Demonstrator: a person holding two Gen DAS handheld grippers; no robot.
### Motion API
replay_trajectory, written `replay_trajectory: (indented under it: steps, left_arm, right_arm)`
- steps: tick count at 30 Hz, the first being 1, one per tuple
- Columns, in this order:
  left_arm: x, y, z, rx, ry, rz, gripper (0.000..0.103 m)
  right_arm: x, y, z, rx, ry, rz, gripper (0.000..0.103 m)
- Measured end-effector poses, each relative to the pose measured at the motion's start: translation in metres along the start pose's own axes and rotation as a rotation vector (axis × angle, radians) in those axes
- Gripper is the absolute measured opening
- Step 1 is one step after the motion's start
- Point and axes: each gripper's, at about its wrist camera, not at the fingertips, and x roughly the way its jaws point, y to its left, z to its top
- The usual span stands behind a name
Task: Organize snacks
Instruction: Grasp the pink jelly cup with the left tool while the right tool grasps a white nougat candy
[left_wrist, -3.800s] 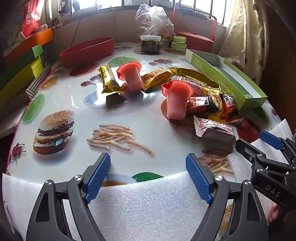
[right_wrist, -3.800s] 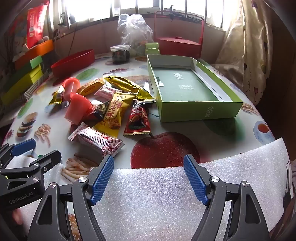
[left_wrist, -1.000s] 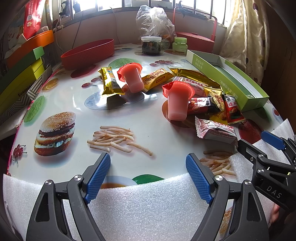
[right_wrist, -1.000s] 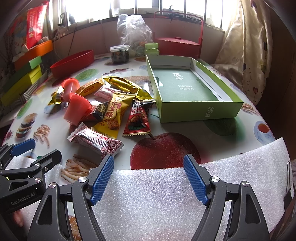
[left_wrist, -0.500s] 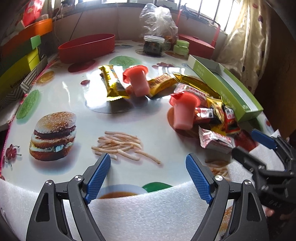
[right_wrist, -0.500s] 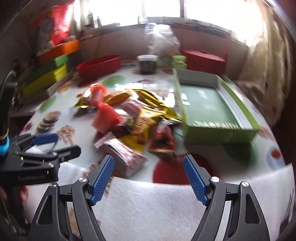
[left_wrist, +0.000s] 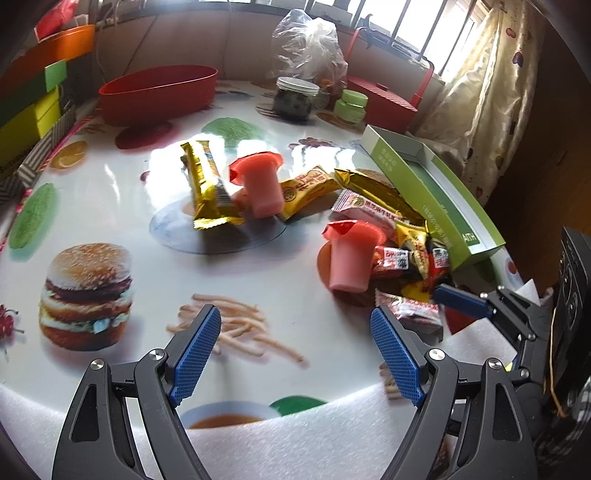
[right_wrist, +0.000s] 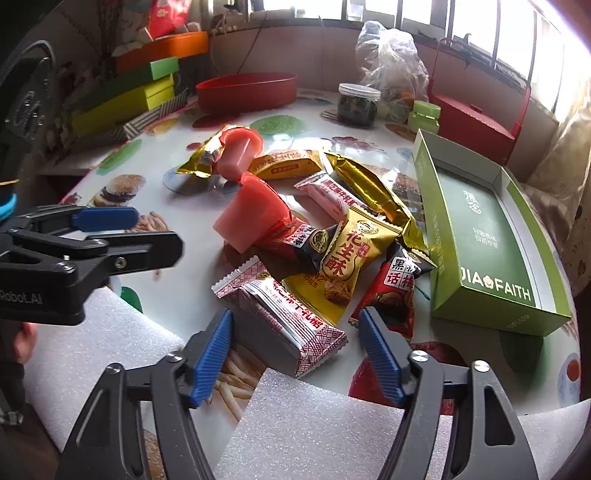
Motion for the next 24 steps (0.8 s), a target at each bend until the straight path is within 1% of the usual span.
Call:
replay_trajectory:
  steps: [1, 3, 4, 6, 9, 13, 18, 24]
  left_arm:
    - [0.002, -0.002, 0.003, 0.001, 0.002, -0.007, 0.084]
    - [0.004, -0.004, 0.007, 0.004, 0.004, -0.029, 0.084]
    - [0.006, -0.006, 0.009, 0.006, 0.008, -0.039, 0.084]
    - [0.009, -0.009, 0.014, 0.011, 0.009, -0.049, 0.084]
    - [0.014, -0.013, 0.021, 0.017, 0.009, -0.062, 0.084]
    - [0.022, -0.014, 0.027, 0.017, 0.011, -0.078, 0.083]
    - [0.031, -0.012, 0.031, 0.019, 0.029, -0.082, 0.067]
    - [0.037, -0.017, 0.033, 0.04, 0.037, -0.093, 0.065]
  right_arm:
    - [0.0, -0.001, 0.0, 0.002, -0.002, -0.002, 0.064]
    - [-0.001, -0.001, -0.001, 0.007, -0.006, 0.004, 0.053]
    - [-0.002, -0.001, -0.001, 0.006, -0.008, 0.007, 0.051]
    - [-0.002, 0.0, 0.0, 0.003, -0.014, -0.005, 0.042]
    - [-0.004, -0.003, -0.001, 0.016, -0.022, 0.006, 0.038]
    - [-0.008, -0.005, -0.003, 0.039, -0.039, 0.036, 0.034]
    - [-0.017, -0.008, -0.005, 0.079, -0.069, 0.04, 0.032]
    - [-0.031, -0.017, -0.008, 0.135, -0.09, 0.02, 0.031]
